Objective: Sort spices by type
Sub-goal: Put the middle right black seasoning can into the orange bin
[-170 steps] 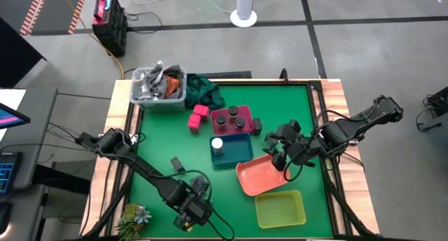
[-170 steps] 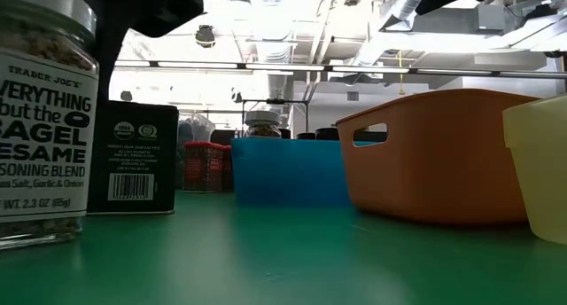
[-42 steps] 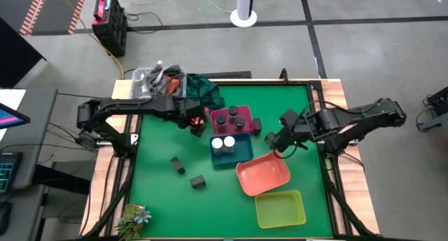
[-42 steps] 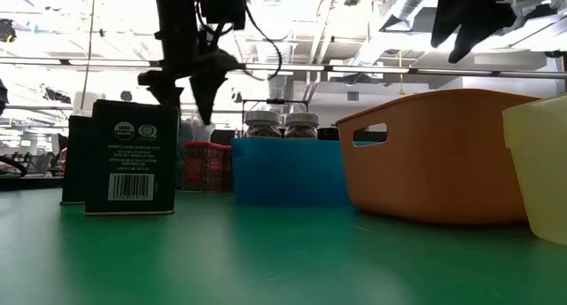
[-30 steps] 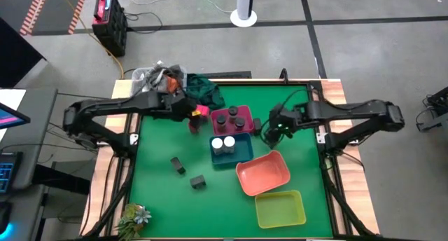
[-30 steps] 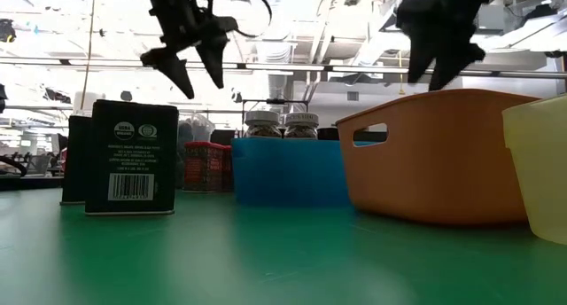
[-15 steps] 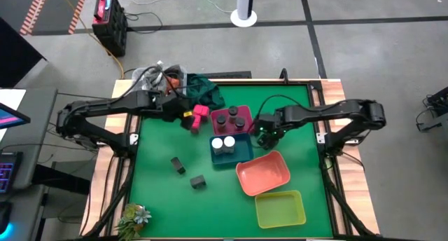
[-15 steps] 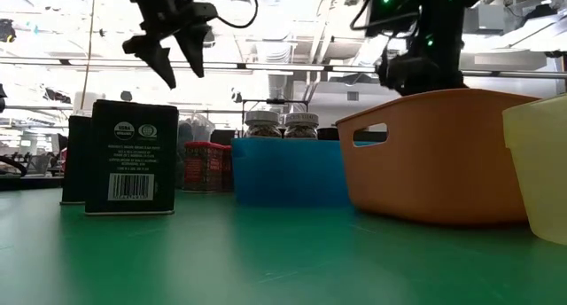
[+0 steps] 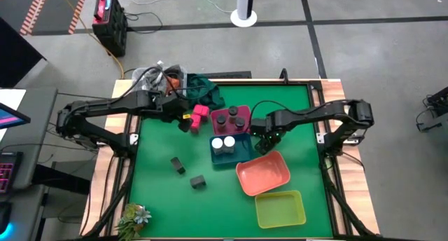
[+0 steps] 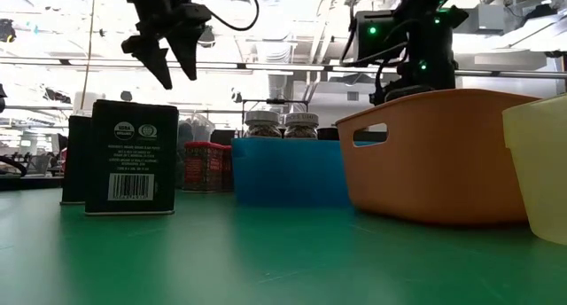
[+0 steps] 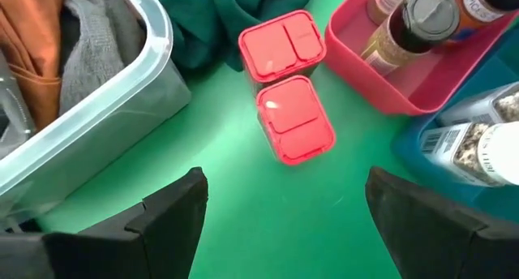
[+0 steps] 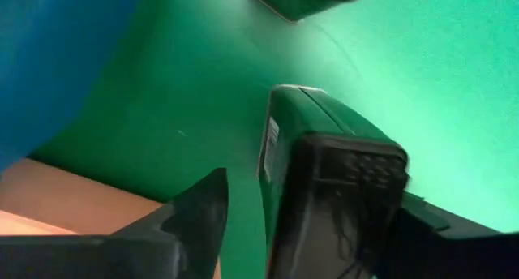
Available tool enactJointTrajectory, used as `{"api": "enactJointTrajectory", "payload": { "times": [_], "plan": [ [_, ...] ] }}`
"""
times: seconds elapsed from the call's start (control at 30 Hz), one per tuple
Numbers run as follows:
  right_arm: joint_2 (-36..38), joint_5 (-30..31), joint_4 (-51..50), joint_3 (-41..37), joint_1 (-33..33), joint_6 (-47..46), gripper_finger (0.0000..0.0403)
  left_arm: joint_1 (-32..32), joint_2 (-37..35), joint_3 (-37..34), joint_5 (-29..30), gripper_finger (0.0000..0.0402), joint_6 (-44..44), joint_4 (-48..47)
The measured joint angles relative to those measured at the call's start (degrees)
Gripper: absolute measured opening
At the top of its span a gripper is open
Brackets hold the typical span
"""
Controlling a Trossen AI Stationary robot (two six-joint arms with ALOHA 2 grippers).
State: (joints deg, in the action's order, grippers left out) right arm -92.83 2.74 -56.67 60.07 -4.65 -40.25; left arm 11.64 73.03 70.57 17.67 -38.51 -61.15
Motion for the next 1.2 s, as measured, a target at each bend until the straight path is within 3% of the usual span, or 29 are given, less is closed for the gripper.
{"api": "enactJointTrajectory", "payload": {
  "times": [0.37, 0.57, 0.77, 1.0, 1.2],
  "plan": [
    [2.12, 0.02, -3.14, 0.0, -0.39, 2.22, 0.0146, 0.03, -1.35, 0.09, 1.66, 0.0318, 1.68, -0.48],
    [8.63, 0.21, -8.81, 2.62, -0.65, 2.6, 0.0148, 0.94, -1.82, 0.07, 1.99, 0.0318, 2.57, -2.55],
    [16.5, 1.9, -13.05, 7.71, 1.59, -0.26, 0.0177, 2.18, -1.81, 0.07, 2.1, 0.0318, 4.22, -2.35],
    [20.12, 1.86, -11.95, 10.58, 10.25, -8.69, 0.0152, 4.04, -1.81, 0.07, 2.1, 0.0318, 4.86, -2.28],
    [17.56, 1.88, -11.03, 10.58, 19.14, -22.05, 0.0169, 4.22, -1.81, 0.07, 2.05, 0.0318, 4.76, -1.9]
  ]
}}
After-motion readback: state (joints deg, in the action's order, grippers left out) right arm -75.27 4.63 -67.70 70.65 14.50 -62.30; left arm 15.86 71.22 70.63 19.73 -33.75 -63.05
